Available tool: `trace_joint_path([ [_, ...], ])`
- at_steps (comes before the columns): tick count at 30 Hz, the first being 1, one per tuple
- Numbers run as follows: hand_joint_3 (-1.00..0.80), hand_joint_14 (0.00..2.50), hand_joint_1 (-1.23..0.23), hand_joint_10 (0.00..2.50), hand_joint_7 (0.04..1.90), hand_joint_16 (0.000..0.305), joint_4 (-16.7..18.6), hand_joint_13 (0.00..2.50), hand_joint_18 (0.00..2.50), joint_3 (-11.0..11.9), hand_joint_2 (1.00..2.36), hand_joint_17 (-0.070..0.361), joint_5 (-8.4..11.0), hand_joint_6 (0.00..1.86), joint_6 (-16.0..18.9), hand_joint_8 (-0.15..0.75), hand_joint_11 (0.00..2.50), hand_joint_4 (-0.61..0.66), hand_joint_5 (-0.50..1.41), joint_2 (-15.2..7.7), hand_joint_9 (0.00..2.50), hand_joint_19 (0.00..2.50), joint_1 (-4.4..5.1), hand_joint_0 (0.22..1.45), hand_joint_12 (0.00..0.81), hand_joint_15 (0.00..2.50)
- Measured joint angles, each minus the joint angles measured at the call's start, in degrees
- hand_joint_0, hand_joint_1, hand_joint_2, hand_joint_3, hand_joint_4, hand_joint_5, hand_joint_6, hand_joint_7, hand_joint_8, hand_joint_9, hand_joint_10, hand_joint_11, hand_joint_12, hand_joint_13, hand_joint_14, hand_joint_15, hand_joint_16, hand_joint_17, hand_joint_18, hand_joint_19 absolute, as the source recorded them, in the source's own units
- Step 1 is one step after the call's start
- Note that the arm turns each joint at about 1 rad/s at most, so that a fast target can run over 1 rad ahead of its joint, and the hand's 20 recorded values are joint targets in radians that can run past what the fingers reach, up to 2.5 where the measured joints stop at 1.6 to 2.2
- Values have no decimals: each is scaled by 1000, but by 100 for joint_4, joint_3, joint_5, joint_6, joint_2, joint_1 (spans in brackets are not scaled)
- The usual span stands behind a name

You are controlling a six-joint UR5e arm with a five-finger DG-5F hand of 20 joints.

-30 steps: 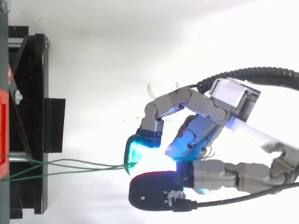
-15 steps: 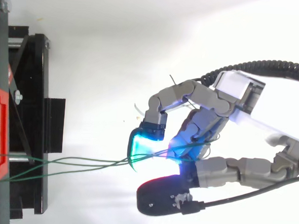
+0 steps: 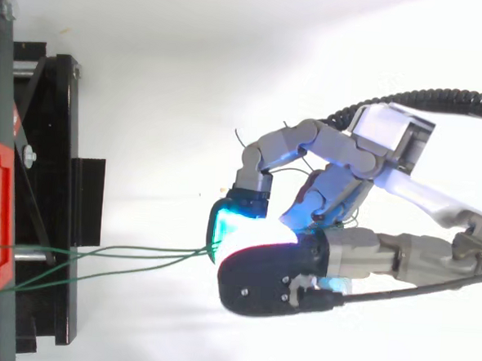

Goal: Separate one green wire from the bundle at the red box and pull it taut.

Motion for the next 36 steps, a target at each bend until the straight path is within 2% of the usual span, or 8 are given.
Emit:
trace_joint_path([
  [12,-171,18,-774,19,1050,57,-16,1400,821,-2,1022,128,-9,923,-5,276,1308,98,-198,17,1183,725,-67,642,333,1447],
  [15,-204,19,-803,17,1014,57,-24,1397,822,-2,1020,127,-9,928,0,276,1310,110,-199,17,1175,713,-74,658,331,1434],
  [17,-374,18,-832,18,996,56,-30,1392,821,0,1010,127,-9,933,2,274,1307,153,-201,25,1170,724,-78,645,328,1432],
  [19,-500,18,-755,16,975,57,-41,1408,827,1,1000,128,-9,934,0,282,1303,161,-199,38,1179,729,-83,574,337,1442],
  [23,-500,15,-554,17,984,60,-57,1441,860,5,1000,136,-9,925,-4,292,1300,176,-195,51,1211,738,-91,523,355,1442],
  [26,-372,16,-471,19,1016,58,-59,1431,841,5,1011,130,-9,919,-5,276,1313,164,-197,55,1204,754,-99,597,328,1447],
  [31,-180,14,-621,16,1018,61,-60,1445,865,5,1018,137,-9,922,-11,294,1306,168,-200,54,1198,732,-103,604,340,1443],
  [36,-114,14,-717,15,1004,62,-62,1449,877,5,1018,140,-9,929,-13,298,1302,133,-201,53,1195,725,-105,626,353,1426],
])
